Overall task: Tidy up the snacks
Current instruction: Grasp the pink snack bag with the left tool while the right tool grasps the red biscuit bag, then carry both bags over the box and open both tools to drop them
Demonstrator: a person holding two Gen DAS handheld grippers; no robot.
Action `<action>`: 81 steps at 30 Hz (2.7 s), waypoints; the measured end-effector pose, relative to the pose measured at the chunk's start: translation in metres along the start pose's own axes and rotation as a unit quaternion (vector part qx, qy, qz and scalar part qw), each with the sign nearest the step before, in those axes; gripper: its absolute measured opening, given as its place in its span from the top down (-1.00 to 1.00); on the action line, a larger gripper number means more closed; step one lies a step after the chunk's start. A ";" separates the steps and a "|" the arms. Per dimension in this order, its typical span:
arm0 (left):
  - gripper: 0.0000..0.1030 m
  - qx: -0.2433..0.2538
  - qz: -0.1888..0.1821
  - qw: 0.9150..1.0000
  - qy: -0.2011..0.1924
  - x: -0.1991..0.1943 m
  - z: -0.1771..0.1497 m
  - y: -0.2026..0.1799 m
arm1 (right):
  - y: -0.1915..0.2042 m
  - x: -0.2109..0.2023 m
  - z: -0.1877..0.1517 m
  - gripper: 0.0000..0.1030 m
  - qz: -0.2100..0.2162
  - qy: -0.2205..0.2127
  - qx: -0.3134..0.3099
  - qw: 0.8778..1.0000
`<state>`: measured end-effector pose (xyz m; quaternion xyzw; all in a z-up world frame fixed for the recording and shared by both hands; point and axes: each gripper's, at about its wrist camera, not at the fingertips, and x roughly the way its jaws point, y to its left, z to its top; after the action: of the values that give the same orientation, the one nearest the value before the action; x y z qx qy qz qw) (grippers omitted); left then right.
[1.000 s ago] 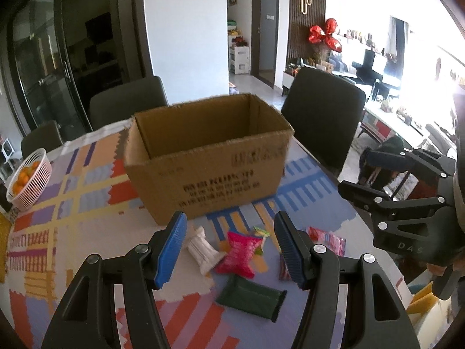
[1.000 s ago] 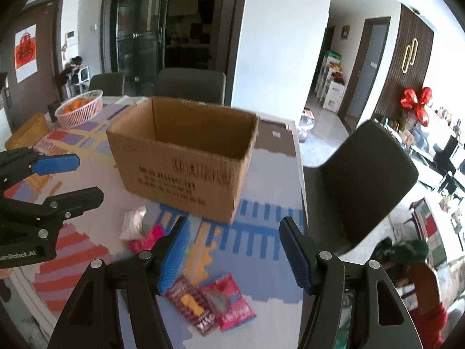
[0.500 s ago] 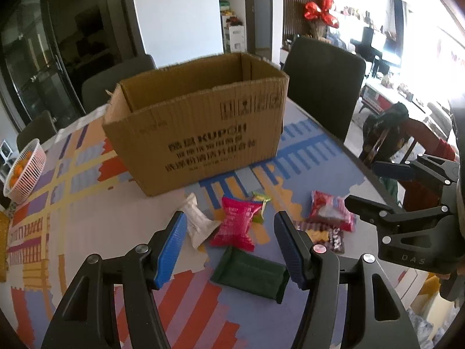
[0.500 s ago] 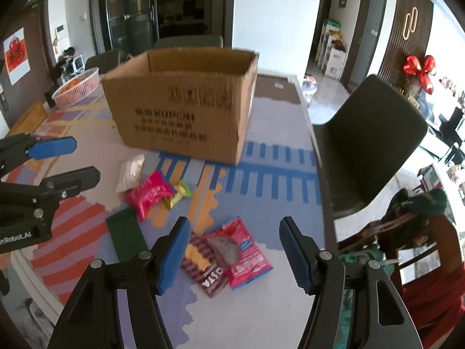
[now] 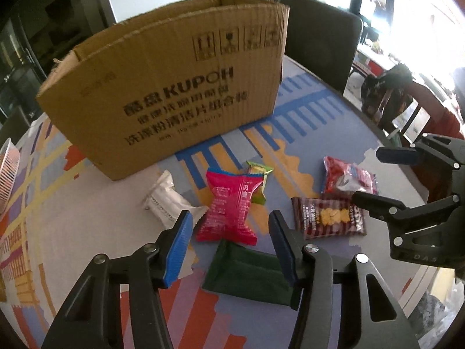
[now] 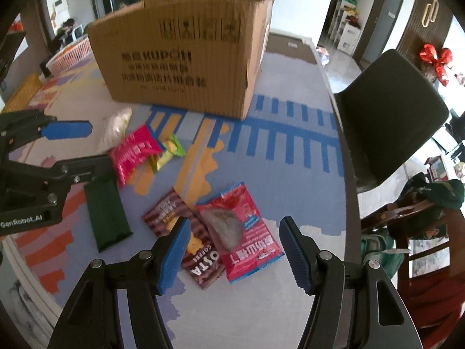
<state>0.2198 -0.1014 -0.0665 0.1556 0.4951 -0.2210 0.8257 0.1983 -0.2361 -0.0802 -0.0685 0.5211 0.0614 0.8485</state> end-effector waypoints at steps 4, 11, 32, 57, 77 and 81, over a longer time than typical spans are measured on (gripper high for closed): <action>-0.02 0.006 -0.002 1.000 0.008 0.010 0.002 0.000 | -0.002 0.009 -0.002 -0.24 -0.004 0.013 -0.008 1.000; 0.09 -0.002 -0.008 1.000 0.023 0.029 0.008 0.004 | -0.005 0.026 0.001 -0.24 0.001 0.037 -0.013 0.999; 0.41 -0.031 -0.024 0.998 0.041 0.047 0.015 0.006 | -0.016 0.046 0.006 0.17 0.022 0.030 0.027 0.999; 0.43 -0.079 -0.003 0.992 -0.098 -0.064 0.013 0.017 | 0.008 -0.047 0.034 0.19 0.036 -0.114 0.023 0.993; 0.43 -0.094 0.045 0.973 -0.207 -0.132 0.060 0.059 | 0.015 -0.108 0.110 0.19 0.067 -0.220 0.031 0.973; 0.43 -0.098 0.048 0.971 -0.212 -0.136 0.071 0.072 | 0.020 -0.111 0.129 0.19 0.073 -0.230 0.029 0.970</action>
<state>0.2539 -0.0449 0.0898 0.0478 0.3201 -0.1594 0.9326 0.2577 -0.1973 0.0758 0.0105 0.3171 0.1216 0.9405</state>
